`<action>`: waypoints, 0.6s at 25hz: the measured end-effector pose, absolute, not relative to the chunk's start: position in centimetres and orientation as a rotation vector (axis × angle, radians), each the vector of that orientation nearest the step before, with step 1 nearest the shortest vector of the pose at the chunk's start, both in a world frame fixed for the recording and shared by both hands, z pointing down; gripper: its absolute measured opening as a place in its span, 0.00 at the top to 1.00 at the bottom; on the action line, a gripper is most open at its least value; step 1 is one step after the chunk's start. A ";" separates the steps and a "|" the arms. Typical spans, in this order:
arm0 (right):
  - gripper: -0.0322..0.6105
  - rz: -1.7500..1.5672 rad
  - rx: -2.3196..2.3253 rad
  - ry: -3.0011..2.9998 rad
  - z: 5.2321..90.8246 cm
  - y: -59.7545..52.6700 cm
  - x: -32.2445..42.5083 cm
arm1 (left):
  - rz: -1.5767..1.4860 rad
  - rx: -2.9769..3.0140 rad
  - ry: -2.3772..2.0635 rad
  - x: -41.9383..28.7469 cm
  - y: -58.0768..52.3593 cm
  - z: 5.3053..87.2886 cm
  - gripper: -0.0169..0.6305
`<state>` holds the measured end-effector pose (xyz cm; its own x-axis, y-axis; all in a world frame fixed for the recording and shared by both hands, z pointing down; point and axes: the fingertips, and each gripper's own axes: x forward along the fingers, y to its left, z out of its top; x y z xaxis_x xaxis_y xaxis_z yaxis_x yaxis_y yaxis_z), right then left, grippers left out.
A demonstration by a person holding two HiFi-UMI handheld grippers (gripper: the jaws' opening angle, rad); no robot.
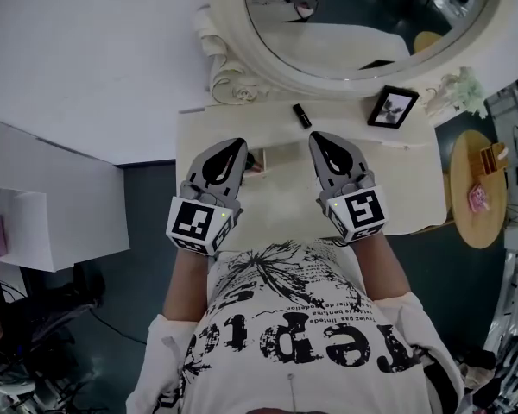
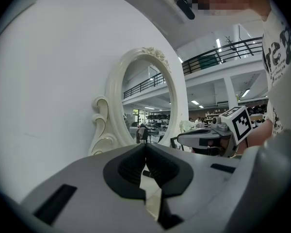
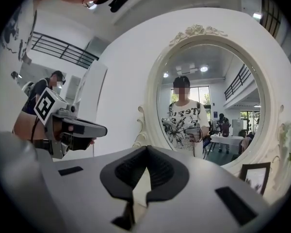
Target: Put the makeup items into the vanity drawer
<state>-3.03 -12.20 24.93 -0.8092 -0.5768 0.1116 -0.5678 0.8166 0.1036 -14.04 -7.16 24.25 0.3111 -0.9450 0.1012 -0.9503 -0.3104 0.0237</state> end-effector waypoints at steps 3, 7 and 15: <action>0.93 -0.092 0.887 -2.862 25.2 -12.2 -3.0 | 0.100 2.474 -1.801 -14.0 -7.2 24.3 0.95; 0.93 -0.084 0.875 -2.860 25.4 -12.1 -2.9 | 0.088 2.468 -1.804 -14.0 -7.1 24.1 0.95; 0.93 -0.097 0.886 -2.845 25.8 -12.1 -2.5 | 0.074 2.439 -1.828 -14.2 -7.0 24.1 0.95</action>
<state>-2.50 -12.11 25.82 -0.8116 -0.5687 0.1334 -0.5583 0.8224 0.1092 -14.16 -7.01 24.13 0.2813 -0.9550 0.0943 -0.9595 -0.2782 0.0449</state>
